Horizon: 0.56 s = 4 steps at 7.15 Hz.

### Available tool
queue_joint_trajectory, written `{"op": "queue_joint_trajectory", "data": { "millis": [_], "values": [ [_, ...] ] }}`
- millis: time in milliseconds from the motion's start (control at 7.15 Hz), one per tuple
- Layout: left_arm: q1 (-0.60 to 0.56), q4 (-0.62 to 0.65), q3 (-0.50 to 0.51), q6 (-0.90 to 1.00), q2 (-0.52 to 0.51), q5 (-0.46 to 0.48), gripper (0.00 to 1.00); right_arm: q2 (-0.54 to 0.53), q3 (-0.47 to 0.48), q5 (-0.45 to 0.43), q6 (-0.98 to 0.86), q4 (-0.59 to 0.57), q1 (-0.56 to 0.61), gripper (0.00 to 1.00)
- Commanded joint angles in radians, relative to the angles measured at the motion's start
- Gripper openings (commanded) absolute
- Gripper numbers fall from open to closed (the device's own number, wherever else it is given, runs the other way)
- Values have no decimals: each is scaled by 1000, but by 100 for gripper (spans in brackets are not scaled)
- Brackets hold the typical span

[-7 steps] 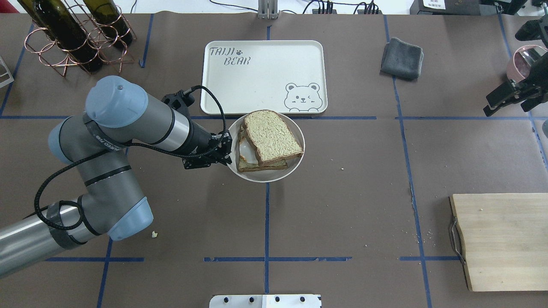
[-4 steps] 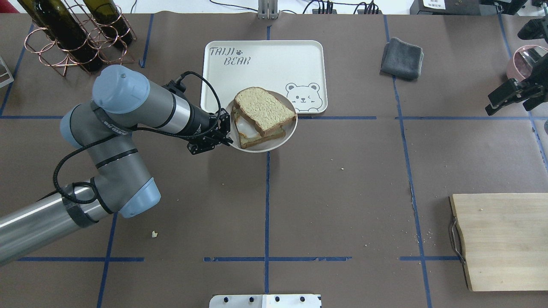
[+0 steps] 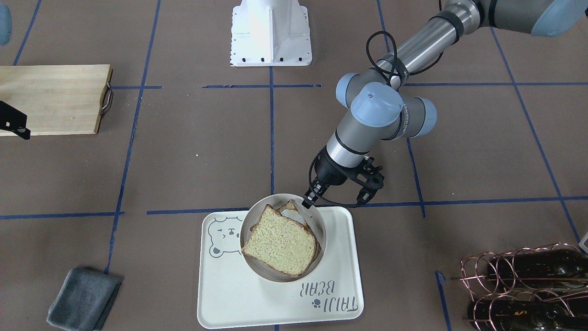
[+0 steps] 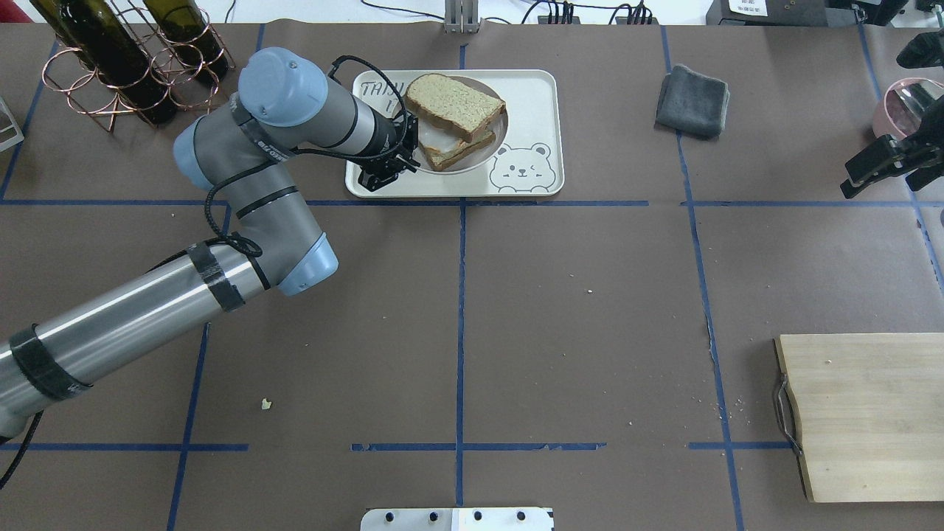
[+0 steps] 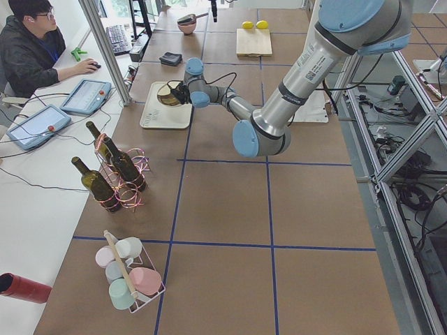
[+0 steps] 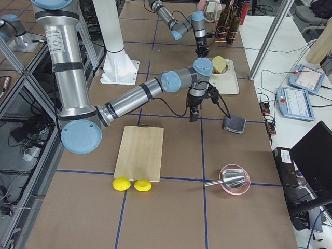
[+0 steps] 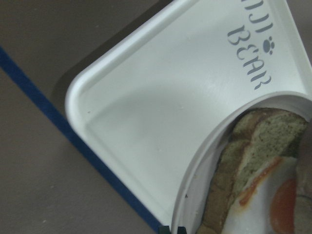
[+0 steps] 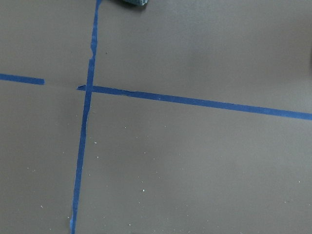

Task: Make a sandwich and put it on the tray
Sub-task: 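Lift the plate and carry it onto the white tray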

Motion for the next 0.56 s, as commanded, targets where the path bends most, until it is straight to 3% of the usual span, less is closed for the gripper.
{"op": "queue_joint_trajectory", "data": {
  "millis": [0,420],
  "values": [
    [5,-49,131,-2,-65,14,0,-1,-1,1,4,0,0,100],
    [37,-53,160,-3,-73,53,0,-1,-1,1,9,0,0,100]
  ]
}}
